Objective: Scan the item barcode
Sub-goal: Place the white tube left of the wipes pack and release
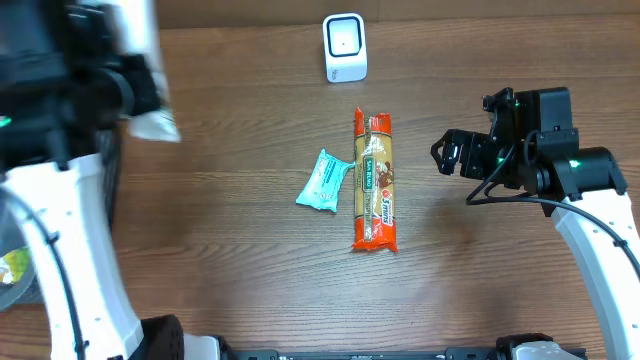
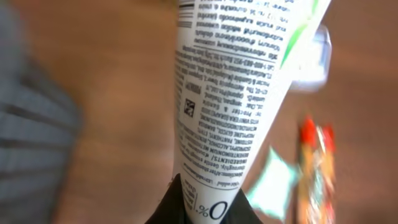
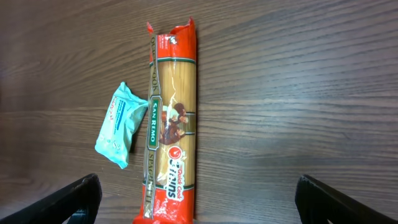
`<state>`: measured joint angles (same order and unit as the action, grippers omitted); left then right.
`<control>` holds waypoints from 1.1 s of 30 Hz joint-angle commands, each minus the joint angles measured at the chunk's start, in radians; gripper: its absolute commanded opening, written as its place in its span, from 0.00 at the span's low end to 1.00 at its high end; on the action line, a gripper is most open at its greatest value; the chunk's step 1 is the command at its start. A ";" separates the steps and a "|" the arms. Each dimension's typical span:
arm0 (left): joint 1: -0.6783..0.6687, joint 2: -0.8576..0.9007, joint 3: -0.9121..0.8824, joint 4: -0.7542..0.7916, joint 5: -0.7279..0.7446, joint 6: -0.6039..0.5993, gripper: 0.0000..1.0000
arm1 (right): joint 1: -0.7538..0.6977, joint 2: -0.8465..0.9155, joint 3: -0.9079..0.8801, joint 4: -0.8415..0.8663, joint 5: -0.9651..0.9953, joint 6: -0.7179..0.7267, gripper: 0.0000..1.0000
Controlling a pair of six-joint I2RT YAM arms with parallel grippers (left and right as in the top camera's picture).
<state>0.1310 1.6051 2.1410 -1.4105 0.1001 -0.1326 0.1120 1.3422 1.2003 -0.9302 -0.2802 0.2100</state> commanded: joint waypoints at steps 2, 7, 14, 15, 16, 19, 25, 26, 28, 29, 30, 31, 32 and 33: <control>-0.166 0.064 -0.167 -0.021 0.001 -0.075 0.04 | 0.006 -0.003 -0.006 -0.006 0.009 0.002 1.00; -0.264 0.134 -0.385 0.055 0.013 -0.128 0.04 | 0.006 -0.003 -0.006 -0.006 0.009 0.002 1.00; -0.351 0.241 -0.608 0.232 0.089 -0.162 0.04 | 0.006 -0.003 -0.006 -0.017 0.009 0.002 1.00; -0.355 0.252 -0.622 0.246 0.089 -0.164 0.04 | 0.006 -0.003 -0.006 -0.018 0.009 0.002 1.00; -0.355 0.264 -0.633 0.259 0.092 -0.164 0.04 | 0.006 -0.003 -0.006 -0.018 0.010 0.002 1.00; -0.354 0.297 -0.641 0.275 0.093 -0.163 0.04 | 0.006 -0.003 -0.006 -0.018 0.010 0.002 1.00; -0.354 0.312 -0.641 0.307 0.111 -0.163 0.34 | 0.006 -0.003 -0.006 -0.018 0.010 0.002 1.00; -0.354 0.312 -0.641 0.310 0.111 -0.163 0.39 | 0.006 -0.003 -0.006 -0.018 0.009 0.002 1.00; -0.354 0.312 -0.641 0.315 0.111 -0.163 0.45 | 0.006 -0.003 -0.006 -0.019 0.009 0.002 1.00; -0.354 0.312 -0.639 0.315 0.112 -0.159 0.46 | 0.006 -0.003 -0.006 -0.019 0.009 0.002 1.00; -0.352 0.312 -0.634 0.312 0.112 -0.159 0.46 | 0.006 -0.003 -0.006 -0.018 0.009 0.002 1.00; -0.348 0.311 -0.617 0.299 0.116 -0.152 0.46 | 0.006 -0.003 -0.006 -0.018 0.009 0.002 1.00; -0.341 0.311 -0.588 0.278 0.133 -0.132 0.46 | 0.006 -0.003 -0.006 -0.019 0.009 0.002 1.00; -0.333 0.311 -0.551 0.254 0.151 -0.119 0.45 | 0.006 -0.003 -0.006 -0.019 0.009 0.002 1.00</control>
<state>-0.2218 1.9175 1.5051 -1.1309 0.2031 -0.2852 0.1123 1.3422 1.2003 -0.9539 -0.2802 0.2096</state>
